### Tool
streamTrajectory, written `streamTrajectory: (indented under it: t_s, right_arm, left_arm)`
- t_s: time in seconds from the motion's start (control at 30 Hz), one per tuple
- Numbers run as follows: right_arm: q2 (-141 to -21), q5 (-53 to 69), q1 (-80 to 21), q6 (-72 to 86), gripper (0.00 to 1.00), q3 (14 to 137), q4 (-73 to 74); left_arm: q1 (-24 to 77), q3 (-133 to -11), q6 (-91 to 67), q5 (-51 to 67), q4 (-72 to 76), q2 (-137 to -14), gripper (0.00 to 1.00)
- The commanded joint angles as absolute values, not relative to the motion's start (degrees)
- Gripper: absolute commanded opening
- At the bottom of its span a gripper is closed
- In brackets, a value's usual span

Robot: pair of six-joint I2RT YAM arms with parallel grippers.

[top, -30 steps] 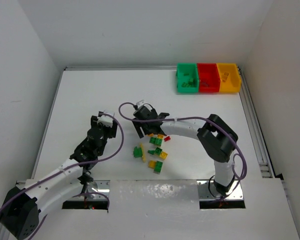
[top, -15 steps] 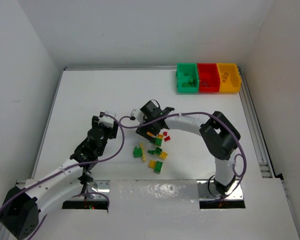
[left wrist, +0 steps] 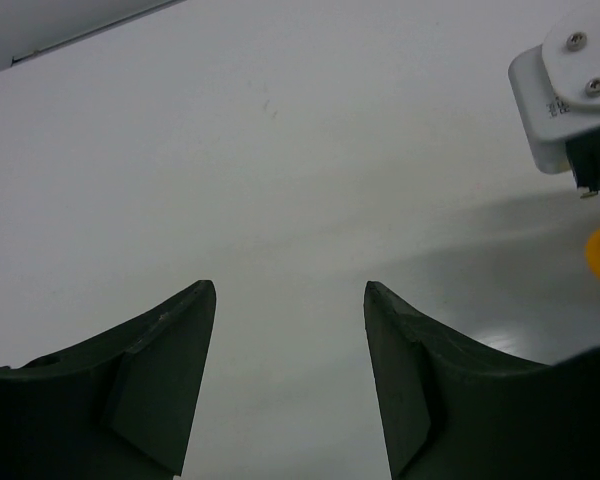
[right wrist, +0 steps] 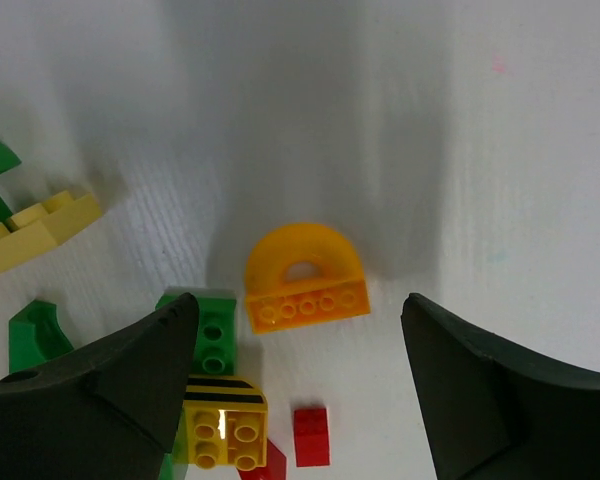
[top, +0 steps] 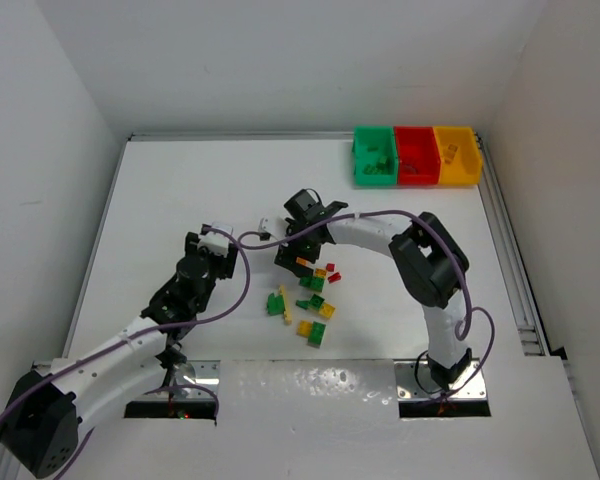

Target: Sort the legos into containers by color

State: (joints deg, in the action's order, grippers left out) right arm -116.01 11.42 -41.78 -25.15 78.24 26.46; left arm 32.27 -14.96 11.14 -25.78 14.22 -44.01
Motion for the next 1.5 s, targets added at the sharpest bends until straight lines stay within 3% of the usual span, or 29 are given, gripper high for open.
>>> streamTrajectory:
  t_s: [0.0,0.2,0.53,0.63,0.93,1.17,1.47]
  right_arm:
    - [-116.8,14.7,-42.0,-28.9,0.81,80.1,27.3]
    - [-119.5,14.2,-41.9,-28.0,0.74,81.5,27.4]
    - [-118.2,13.3,-41.9,-28.2,0.46,79.2,26.9]
    - [-118.6,14.0,-42.0,-27.2,0.31,80.0,27.4]
    - [-114.0,14.1,-41.5,-22.5,0.26,77.3,22.0]
    - [-108.3,18.2,-32.4,-0.7,0.26,76.4,7.5]
    - [-107.1,3.3,-18.4,24.5,0.26,82.7,-5.8]
  left_arm:
    - [32.5,-15.6,11.2,-25.9,15.6,-44.2,0.59]
    - [32.4,-15.6,11.1,-25.8,15.5,-44.5,0.59]
    - [32.5,-15.3,11.2,-25.5,15.8,-44.6,0.59]
    - [32.4,-15.3,11.2,-25.5,15.7,-44.6,0.59]
    - [32.4,-15.2,11.3,-25.1,15.7,-44.7,0.59]
    - [32.4,-15.3,11.0,-26.2,16.2,-44.6,0.59]
    - [32.4,-14.9,11.2,-26.7,17.1,-44.6,0.59]
